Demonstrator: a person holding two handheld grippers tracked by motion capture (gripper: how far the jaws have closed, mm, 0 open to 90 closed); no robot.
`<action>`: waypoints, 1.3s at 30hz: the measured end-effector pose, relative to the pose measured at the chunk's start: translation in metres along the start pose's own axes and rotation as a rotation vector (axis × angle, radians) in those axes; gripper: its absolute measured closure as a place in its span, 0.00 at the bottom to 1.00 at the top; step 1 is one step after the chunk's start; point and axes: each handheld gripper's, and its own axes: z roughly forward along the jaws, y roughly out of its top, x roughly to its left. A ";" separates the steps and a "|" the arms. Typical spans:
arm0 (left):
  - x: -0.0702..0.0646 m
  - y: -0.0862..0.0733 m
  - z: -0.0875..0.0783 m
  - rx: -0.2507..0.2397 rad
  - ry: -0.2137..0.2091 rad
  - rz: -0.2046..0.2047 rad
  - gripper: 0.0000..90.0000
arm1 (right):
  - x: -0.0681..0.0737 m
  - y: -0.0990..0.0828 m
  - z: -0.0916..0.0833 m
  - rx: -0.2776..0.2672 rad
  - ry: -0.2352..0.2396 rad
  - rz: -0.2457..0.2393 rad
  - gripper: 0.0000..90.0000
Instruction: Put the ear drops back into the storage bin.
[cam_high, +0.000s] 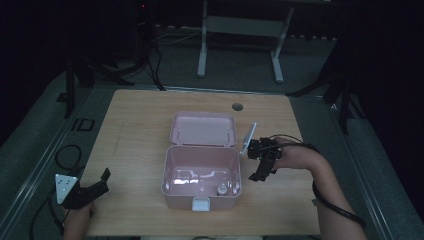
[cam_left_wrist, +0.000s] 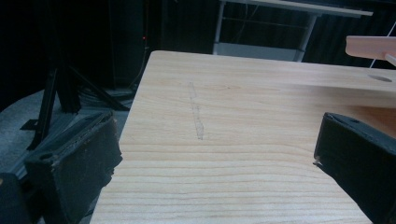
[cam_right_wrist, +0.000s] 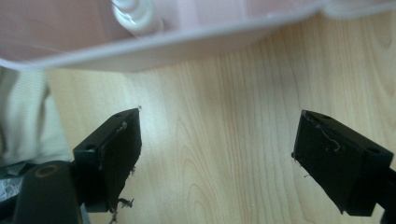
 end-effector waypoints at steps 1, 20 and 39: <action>0.000 0.000 0.000 0.000 0.000 -0.001 0.01 | -0.001 -0.005 0.006 -0.005 -0.004 0.009 0.16; 0.000 0.000 0.000 -0.001 0.001 0.000 0.01 | -0.020 -0.069 0.056 -0.211 -0.186 0.238 0.15; 0.000 0.000 0.000 -0.001 0.000 0.000 0.01 | -0.017 -0.116 0.085 -0.421 -0.370 0.553 0.15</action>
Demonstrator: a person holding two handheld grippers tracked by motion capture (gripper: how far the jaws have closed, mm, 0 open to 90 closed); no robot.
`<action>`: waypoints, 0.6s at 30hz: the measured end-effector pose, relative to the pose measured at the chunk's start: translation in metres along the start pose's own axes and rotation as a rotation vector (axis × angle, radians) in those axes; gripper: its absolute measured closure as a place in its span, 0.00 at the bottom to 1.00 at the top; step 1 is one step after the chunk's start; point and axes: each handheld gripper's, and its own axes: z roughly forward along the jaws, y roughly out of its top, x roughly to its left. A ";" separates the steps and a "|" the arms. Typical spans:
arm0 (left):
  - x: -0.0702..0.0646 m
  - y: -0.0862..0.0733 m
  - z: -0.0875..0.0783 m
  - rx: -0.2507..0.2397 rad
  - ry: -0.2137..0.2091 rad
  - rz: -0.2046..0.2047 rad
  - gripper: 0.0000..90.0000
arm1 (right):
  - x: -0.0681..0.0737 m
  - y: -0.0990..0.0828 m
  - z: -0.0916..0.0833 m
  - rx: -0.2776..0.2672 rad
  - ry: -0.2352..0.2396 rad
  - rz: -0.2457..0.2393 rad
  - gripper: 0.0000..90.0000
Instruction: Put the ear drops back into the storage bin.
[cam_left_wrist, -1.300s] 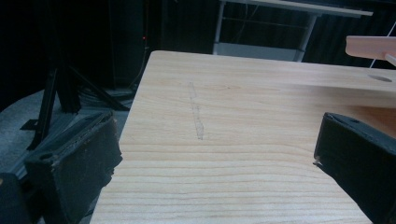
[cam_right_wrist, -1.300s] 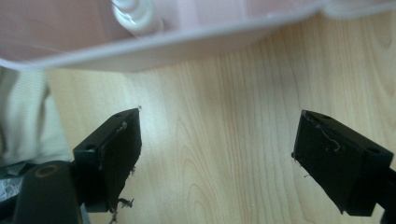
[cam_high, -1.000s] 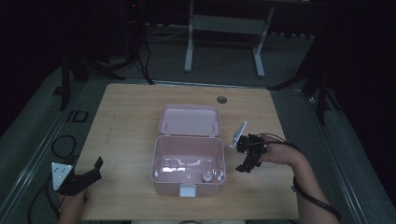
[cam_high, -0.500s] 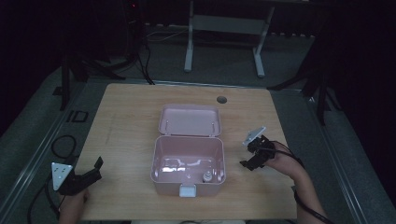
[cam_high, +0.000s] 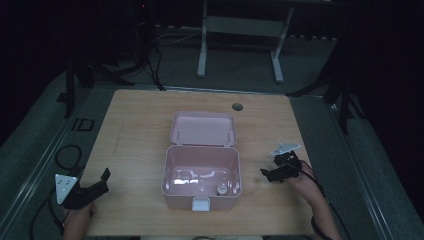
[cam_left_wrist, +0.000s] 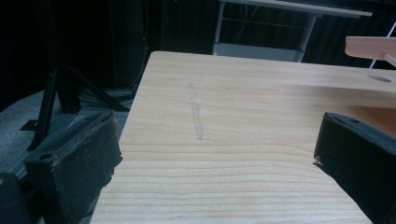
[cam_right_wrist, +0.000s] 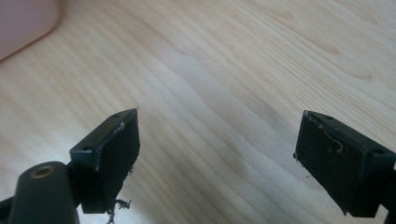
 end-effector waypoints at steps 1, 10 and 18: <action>0.000 0.000 0.000 0.000 0.000 0.000 0.01 | -0.001 -0.002 0.001 -0.014 -0.021 0.020 0.15; 0.000 0.000 0.000 0.000 0.000 0.000 0.01 | -0.004 -0.024 0.002 -0.133 -0.156 0.185 0.15; 0.000 0.000 0.000 0.000 0.000 0.001 0.01 | -0.009 -0.040 -0.003 -0.247 -0.266 0.331 0.15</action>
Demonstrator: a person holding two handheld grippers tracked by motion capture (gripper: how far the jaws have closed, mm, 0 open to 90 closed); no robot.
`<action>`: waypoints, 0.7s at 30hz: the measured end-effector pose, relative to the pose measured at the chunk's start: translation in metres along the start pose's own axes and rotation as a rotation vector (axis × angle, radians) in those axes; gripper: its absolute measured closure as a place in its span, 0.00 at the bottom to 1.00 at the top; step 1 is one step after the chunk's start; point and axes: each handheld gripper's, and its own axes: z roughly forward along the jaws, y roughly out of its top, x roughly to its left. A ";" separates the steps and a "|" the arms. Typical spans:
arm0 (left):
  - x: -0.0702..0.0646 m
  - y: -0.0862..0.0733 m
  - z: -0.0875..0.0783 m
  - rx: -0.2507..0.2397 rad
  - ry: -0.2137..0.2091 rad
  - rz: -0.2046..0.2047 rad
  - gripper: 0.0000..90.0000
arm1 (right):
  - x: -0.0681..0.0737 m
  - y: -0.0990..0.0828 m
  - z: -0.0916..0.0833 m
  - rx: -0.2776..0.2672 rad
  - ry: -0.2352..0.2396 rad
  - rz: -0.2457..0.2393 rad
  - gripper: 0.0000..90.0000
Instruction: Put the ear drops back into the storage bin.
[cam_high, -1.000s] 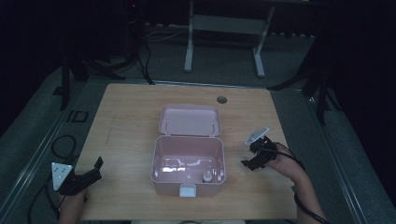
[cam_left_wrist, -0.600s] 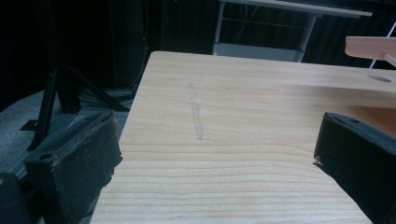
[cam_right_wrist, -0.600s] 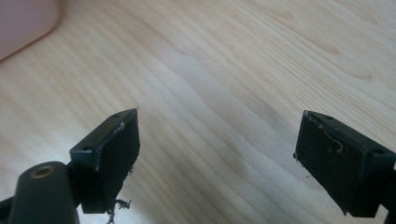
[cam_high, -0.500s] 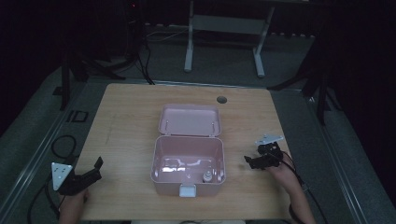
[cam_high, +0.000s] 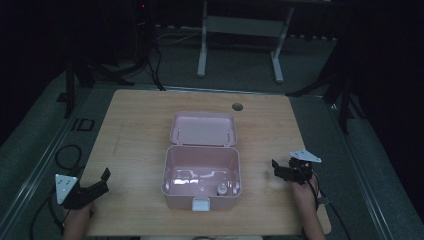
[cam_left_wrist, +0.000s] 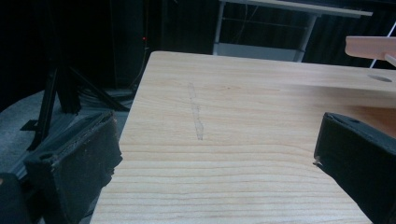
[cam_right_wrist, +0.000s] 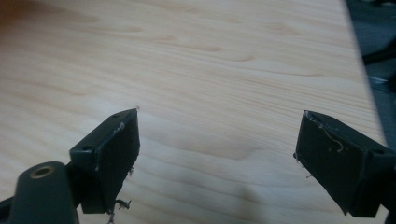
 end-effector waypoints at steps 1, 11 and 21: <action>0.000 0.000 0.000 0.000 0.000 0.000 0.01 | -0.001 -0.001 -0.001 -0.013 -0.019 0.010 0.15; 0.000 0.000 0.000 -0.001 0.000 0.001 0.01 | -0.012 -0.011 -0.005 -0.071 -0.052 0.105 0.15; 0.000 0.000 0.000 0.000 -0.004 0.002 0.01 | -0.022 -0.019 -0.007 -0.086 -0.034 0.168 0.15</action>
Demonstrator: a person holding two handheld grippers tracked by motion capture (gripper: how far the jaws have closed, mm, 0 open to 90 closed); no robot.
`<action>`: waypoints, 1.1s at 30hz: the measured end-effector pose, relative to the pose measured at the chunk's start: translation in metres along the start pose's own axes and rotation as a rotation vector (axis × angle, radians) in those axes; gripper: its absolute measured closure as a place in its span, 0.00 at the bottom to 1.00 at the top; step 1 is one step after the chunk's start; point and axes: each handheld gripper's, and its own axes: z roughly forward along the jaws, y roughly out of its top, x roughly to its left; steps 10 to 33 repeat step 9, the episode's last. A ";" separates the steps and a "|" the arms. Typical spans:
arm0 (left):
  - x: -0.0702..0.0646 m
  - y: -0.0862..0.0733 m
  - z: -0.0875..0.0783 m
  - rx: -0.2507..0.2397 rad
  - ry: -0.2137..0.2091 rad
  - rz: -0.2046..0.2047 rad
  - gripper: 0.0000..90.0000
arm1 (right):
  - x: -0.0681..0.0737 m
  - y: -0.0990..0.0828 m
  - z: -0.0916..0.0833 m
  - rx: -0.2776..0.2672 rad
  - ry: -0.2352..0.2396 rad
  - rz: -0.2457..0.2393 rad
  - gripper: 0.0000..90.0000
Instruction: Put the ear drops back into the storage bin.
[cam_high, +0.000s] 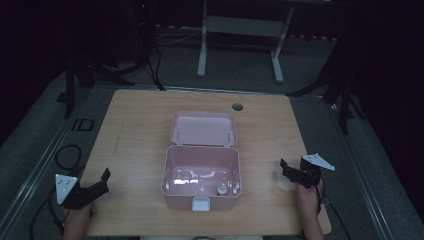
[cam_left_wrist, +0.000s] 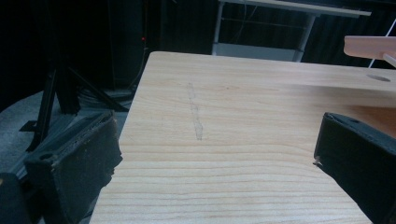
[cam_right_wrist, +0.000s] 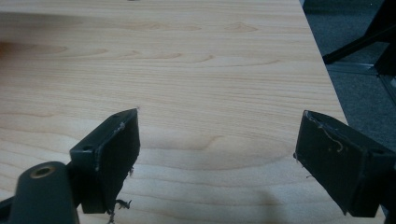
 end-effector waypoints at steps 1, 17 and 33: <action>0.000 0.000 0.000 0.000 0.000 0.000 0.01 | -0.001 -0.001 0.000 -0.005 -0.002 0.001 0.15; 0.000 0.000 0.000 -0.001 0.001 0.000 0.01 | -0.002 -0.003 0.000 0.005 0.007 0.001 0.15; 0.000 0.000 0.000 -0.001 0.001 0.000 0.01 | -0.002 -0.003 0.000 0.005 0.007 0.001 0.15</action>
